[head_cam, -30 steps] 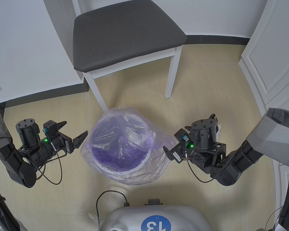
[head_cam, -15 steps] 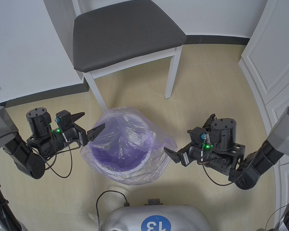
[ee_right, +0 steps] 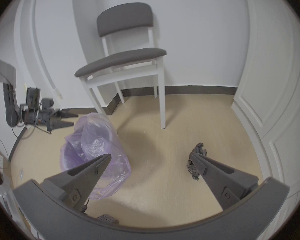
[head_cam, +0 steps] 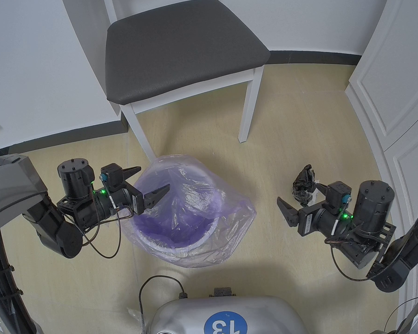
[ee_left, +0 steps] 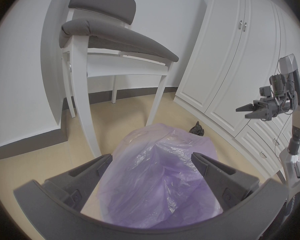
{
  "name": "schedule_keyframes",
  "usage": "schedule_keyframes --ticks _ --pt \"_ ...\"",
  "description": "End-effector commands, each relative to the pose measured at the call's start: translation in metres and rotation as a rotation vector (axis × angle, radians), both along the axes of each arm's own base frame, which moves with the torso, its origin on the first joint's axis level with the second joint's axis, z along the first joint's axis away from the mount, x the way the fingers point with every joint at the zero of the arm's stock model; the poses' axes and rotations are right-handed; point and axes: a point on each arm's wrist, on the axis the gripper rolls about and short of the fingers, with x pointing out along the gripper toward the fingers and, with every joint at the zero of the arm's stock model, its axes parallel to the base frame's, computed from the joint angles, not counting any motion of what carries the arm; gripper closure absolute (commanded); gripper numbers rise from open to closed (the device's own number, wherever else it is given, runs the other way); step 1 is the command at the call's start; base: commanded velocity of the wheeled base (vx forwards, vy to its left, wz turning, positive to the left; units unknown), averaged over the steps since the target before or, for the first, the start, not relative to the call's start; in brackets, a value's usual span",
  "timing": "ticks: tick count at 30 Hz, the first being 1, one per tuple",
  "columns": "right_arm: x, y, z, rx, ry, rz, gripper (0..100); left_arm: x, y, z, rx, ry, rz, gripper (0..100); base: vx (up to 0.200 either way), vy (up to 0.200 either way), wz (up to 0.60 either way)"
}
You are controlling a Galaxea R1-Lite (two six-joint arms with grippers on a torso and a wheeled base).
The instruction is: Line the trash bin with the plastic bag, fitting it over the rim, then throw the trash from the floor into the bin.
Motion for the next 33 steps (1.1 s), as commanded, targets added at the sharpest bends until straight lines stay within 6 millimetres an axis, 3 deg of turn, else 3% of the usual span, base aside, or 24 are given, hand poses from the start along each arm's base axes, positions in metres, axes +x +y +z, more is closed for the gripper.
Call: schedule_keyframes --ticks 1,11,18,23,33 --pt "-0.013 -0.008 0.011 0.045 -0.023 -0.004 0 0.007 -0.005 -0.011 0.004 0.018 -0.012 0 0.0 0.0 0.0" --pt "-0.014 -0.009 0.007 0.103 0.008 -0.015 0 0.019 -0.004 -0.02 -0.019 0.029 -0.092 0 0.0 0.0 0.0" --pt "-0.014 -0.01 0.009 0.11 -0.002 -0.016 0 0.041 0.002 -0.026 -0.054 0.026 -0.105 0 0.0 0.0 0.0" --pt "-0.015 -0.011 0.008 0.111 0.002 -0.011 0 0.058 0.004 -0.02 -0.133 0.011 -0.114 0 0.0 0.0 0.0" --pt "-0.015 -0.011 0.006 0.109 0.005 -0.009 0 0.058 0.013 -0.023 -0.139 0.015 -0.149 0 0.0 0.0 0.0"
